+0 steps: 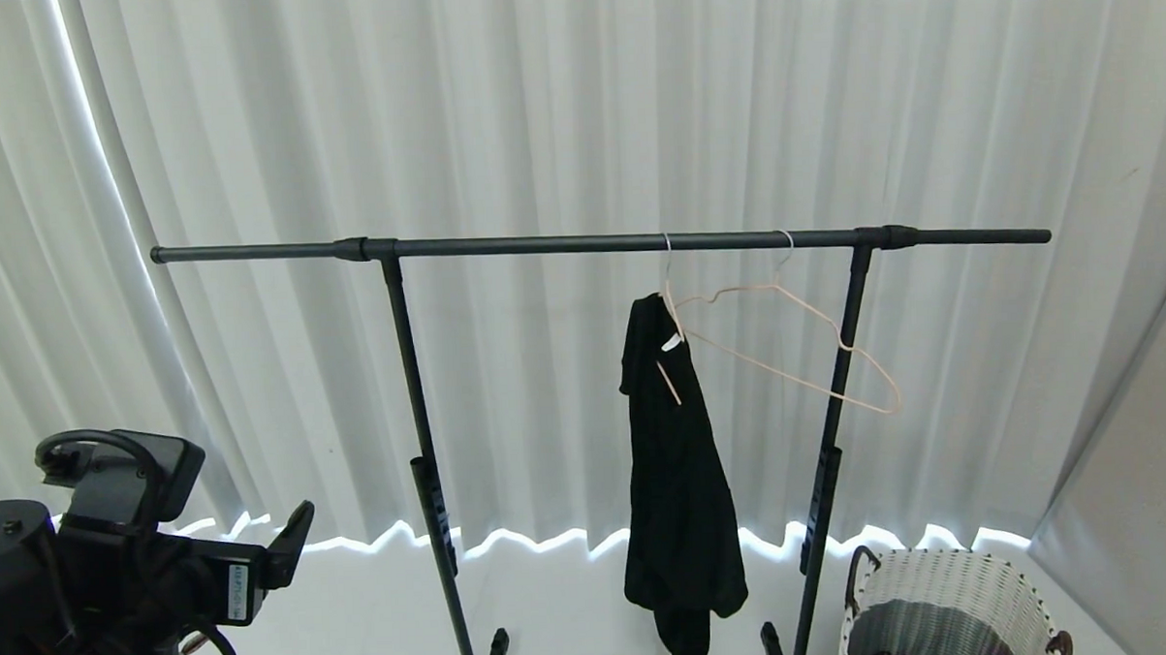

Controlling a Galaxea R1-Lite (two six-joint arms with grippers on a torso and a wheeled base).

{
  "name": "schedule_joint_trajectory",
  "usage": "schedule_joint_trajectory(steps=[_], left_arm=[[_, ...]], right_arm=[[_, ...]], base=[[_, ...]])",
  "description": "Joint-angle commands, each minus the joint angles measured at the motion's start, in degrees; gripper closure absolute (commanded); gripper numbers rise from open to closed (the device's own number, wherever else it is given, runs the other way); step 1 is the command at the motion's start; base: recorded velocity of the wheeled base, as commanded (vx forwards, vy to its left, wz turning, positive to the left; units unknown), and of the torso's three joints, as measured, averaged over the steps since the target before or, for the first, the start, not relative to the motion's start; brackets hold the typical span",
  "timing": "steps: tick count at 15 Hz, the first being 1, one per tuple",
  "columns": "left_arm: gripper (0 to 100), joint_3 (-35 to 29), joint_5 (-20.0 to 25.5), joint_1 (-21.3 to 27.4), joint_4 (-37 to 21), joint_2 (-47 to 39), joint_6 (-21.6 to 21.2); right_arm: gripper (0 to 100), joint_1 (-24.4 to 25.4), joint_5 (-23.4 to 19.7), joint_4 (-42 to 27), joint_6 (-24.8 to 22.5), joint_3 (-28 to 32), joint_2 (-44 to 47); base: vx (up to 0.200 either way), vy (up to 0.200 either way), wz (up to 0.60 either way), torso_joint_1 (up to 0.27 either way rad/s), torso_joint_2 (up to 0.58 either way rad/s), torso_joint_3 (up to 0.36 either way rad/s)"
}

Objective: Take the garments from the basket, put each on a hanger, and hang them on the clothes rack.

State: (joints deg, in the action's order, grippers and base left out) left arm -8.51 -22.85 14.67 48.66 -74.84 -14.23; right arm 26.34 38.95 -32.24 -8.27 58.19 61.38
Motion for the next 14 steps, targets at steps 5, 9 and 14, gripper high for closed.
schedule_joint_trajectory(steps=[5,9,14], left_arm=[[0,1.5,0.0,-0.1,0.0,0.2,-0.5],[0,1.8,0.0,-0.1,0.0,0.4,-0.5],[0,0.3,-0.1,-0.4,0.0,0.2,-0.5]], right_arm=[[0,-0.2,0.0,0.2,0.1,-2.4,-0.3],[0,-2.3,-0.3,0.2,0.0,-2.8,-0.9],[0,-2.3,-0.4,0.3,-0.4,-4.6,-0.6]], base=[[0.000,0.000,0.00,-0.241,0.52,0.293],[0.000,0.000,0.00,-0.222,0.51,0.288],[0.000,0.000,0.00,-0.200,0.48,0.280]])
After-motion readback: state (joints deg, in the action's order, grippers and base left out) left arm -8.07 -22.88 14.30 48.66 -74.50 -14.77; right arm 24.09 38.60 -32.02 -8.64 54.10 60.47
